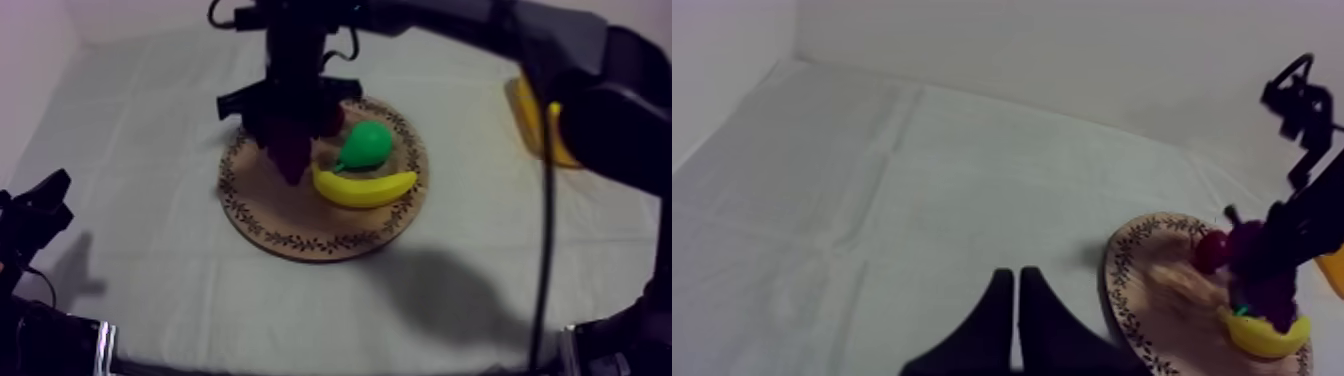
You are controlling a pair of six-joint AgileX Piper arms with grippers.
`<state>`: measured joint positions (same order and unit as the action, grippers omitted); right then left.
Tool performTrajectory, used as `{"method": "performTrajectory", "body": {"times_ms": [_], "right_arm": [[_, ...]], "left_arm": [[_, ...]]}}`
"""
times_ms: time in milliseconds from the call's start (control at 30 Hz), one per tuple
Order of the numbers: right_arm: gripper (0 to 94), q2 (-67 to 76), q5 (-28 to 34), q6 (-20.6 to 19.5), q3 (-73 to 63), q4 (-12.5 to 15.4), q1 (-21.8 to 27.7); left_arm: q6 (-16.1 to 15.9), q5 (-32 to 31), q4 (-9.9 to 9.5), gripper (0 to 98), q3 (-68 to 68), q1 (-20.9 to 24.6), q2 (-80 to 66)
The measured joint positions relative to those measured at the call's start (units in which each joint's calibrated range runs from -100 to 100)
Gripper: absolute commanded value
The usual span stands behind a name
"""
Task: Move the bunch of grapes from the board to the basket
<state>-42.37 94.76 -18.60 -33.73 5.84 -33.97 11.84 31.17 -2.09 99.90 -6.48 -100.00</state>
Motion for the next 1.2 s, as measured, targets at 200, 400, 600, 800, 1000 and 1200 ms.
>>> {"method": "performTrajectory", "body": {"times_ms": [200, 400, 600, 800, 1000, 1200], "right_arm": [[31.2, 11.75, 0.01, 1.82, 7.38, -3.65, 2.48], [31.3, 23.12, -0.24, 4.28, 14.09, -7.11, 6.88], [31.7, 32.62, -1.91, 7.37, 19.74, -9.68, 12.63], [31.1, 37.82, -5.55, 11.26, 23.84, -11.3, 19.99], [30.4, 38.09, -8.04, 15.44, 24.35, -12.42, 28.13], [30.1, 36.95, -10.25, 19.22, 26.14, -12.04, 34.87]], "left_arm": [[0.0, 0.0, 0.0, 0.1, 0.0, 0.0, 0.0], [0.0, 0.0, 0.0, 0.1, 0.0, 0.0, 0.0], [-0.04, 0.0, 0.0, 0.1, 0.0, 0.0, 0.0], [-0.04, 0.0, 0.0, 0.1, 0.0, 0.0, 0.0], [-0.04, 0.0, 0.0, 0.1, 0.0, 0.0, 0.0], [-0.04, 0.0, 0.0, 0.1, 0.0, 0.0, 0.0]]}}
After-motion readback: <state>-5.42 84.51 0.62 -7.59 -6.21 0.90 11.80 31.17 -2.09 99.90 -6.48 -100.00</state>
